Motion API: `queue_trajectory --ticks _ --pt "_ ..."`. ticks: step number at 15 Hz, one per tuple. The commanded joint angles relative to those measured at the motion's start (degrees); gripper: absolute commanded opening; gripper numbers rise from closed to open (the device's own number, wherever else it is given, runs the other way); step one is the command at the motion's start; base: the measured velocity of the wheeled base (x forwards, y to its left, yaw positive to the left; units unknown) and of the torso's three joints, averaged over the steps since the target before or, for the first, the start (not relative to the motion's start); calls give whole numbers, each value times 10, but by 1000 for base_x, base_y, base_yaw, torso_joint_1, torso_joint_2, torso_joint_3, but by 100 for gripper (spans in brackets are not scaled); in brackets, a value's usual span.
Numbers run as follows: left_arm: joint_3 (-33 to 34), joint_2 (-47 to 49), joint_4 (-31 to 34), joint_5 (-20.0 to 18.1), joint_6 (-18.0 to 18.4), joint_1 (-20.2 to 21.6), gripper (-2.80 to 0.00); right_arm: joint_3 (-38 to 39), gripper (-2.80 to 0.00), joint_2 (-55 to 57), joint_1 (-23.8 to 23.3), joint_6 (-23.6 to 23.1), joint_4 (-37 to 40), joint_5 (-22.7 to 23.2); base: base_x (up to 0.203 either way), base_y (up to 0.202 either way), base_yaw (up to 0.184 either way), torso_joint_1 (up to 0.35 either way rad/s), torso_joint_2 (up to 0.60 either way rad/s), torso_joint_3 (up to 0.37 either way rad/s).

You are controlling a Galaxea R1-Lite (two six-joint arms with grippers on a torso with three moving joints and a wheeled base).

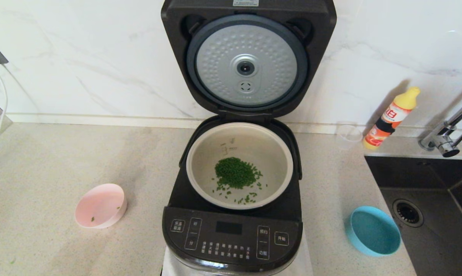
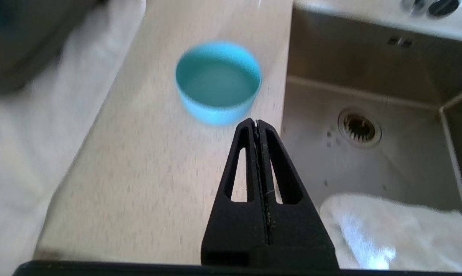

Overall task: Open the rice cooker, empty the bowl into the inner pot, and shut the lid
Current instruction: Pick up the bowl on the table

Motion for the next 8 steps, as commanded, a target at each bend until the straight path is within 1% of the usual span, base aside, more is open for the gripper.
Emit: queue_trajectory --ticks 1,2,3,5,8 --pt "0 2 0 0 0 0 -280 -18 -280 2 -1 -2 16 -1 0 0 0 0 0 0" --pt "0 2 0 0 0 0 -280 -42 -280 11 0 -4 21 -2 0 0 0 0 0 0" --pt "0 2 0 0 1 0 -280 -85 -280 34 0 -4 29 -3 0 0 0 0 0 0" --pt "0 2 0 0 0 0 -280 -171 -280 135 0 -2 45 -4 0 0 0 0 0 0" --pt "0 2 0 0 0 0 -280 -254 -280 300 0 -14 72 -7 0 0 0 0 0 0"
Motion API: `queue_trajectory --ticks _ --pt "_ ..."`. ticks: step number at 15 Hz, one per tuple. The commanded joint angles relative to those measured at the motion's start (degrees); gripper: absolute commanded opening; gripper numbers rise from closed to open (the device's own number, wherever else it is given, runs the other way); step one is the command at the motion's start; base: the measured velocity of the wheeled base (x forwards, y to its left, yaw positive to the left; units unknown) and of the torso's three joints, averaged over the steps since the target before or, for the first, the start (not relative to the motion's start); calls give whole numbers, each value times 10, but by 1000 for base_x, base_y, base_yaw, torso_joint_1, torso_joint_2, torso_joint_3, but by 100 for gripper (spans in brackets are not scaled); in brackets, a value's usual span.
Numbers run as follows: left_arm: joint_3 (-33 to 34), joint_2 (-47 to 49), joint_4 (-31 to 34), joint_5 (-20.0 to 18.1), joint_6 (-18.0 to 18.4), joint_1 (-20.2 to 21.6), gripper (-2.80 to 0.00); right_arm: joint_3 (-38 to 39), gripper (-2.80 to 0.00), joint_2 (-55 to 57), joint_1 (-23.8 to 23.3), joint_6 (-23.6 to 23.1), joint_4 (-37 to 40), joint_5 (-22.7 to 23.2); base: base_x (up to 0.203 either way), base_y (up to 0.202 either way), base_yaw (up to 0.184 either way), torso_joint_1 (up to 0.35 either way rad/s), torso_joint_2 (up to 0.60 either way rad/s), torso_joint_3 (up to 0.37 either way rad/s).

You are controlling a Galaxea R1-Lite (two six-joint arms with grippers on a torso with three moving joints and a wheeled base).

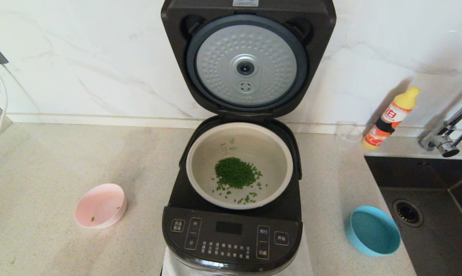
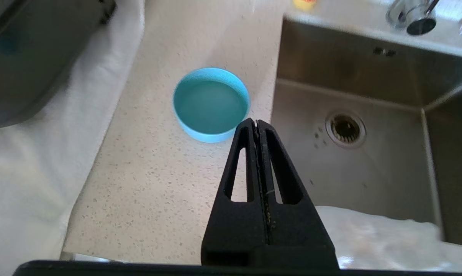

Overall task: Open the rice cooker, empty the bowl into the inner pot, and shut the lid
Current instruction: Pick up the bowl on the table

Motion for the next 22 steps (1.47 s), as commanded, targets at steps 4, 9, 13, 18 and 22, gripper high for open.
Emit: queue_trajectory --ticks 4,9,13,18,22 --pt "0 2 0 0 1 0 -280 -84 -280 351 -1 -23 33 -19 0 0 0 0 0 0" --pt "0 2 0 0 1 0 -280 -92 0 534 3 7 10 -45 0 0 0 0 0 0" --pt "0 2 0 0 1 0 -280 -57 0 592 11 72 -64 -47 0 0 0 0 0 0" --pt "0 2 0 0 1 0 -280 -41 0 651 7 97 -100 -44 0 0 0 0 0 0" --pt "0 2 0 0 1 0 -280 -41 0 670 8 105 -123 -42 0 0 0 0 0 0"
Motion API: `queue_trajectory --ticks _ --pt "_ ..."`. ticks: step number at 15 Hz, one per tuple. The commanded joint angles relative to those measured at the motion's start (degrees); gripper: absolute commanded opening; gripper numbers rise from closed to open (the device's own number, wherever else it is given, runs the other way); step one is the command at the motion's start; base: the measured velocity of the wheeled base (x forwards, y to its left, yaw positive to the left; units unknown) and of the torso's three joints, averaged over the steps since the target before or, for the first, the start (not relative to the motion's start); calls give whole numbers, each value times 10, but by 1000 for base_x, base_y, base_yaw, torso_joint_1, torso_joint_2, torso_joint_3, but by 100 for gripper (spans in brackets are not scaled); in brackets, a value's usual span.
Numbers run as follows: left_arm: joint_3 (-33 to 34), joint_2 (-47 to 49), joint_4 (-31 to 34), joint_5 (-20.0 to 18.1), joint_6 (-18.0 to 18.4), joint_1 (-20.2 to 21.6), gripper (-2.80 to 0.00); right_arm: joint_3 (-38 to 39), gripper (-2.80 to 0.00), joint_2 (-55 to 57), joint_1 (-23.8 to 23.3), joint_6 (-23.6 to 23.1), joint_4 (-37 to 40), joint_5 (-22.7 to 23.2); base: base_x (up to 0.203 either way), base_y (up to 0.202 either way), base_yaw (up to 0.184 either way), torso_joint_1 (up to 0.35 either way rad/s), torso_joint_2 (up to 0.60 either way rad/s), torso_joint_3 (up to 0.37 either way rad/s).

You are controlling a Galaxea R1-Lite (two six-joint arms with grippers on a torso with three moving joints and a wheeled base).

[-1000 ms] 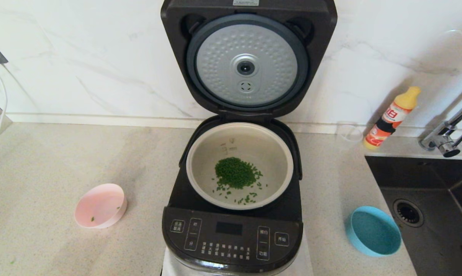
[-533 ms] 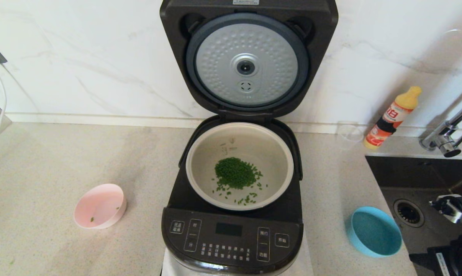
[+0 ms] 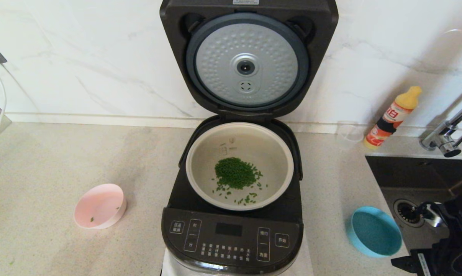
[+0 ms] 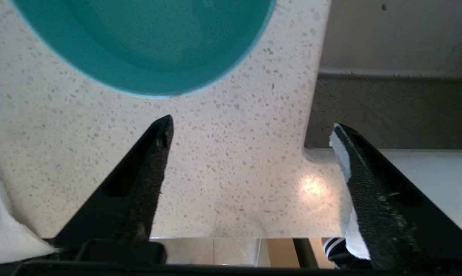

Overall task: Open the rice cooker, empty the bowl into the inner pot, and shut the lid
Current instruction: Pick up the bowl on the table

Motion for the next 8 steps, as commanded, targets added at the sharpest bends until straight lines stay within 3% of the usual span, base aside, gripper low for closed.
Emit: queue_trajectory --ticks 1,2,8 --pt "0 1 0 0 1 0 -280 -3 0 21 0 0 -6 -1 0 0 0 0 0 0" --pt "0 1 0 0 1 0 -280 -4 -280 31 1 1 -13 0 0 0 0 0 0 0" --pt "0 1 0 0 1 0 -280 -4 -280 66 10 32 -58 0 0 0 0 0 0 0"
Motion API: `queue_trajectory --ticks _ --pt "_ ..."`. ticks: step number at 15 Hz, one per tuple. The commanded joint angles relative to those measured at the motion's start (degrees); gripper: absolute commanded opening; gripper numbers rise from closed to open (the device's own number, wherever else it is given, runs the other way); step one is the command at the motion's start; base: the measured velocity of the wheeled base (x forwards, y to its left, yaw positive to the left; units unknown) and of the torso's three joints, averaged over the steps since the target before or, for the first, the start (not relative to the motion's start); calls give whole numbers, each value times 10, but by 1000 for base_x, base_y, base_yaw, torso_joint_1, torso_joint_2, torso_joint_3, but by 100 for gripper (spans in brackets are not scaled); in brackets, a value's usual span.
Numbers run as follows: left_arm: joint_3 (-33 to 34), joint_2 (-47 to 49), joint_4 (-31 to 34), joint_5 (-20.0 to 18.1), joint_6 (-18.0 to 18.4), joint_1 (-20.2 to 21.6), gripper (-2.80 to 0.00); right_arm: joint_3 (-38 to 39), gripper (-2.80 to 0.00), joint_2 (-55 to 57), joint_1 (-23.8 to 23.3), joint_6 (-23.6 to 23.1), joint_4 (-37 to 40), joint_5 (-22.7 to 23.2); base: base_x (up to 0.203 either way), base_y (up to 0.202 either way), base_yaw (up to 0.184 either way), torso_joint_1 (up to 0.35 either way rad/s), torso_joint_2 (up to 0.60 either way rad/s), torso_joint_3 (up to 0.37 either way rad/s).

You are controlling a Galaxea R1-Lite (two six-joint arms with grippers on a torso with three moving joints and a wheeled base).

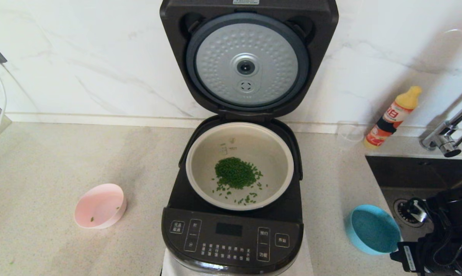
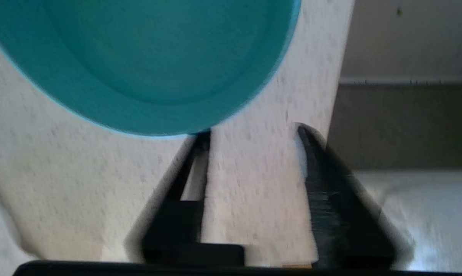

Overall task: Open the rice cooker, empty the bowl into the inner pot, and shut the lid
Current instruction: Pick up the bowl on the table

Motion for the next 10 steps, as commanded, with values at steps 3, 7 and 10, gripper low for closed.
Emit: queue_trajectory --ticks 3,7,10 --pt "0 1 0 0 1 0 -280 1 -280 -20 1 1 24 -1 0 0 0 0 0 0" --pt "0 1 0 0 1 0 -280 -8 0 -69 0 -2 73 -1 0 0 0 0 0 0" --pt "0 1 0 0 1 0 -280 -80 0 -89 0 31 134 5 0 0 0 0 0 0"
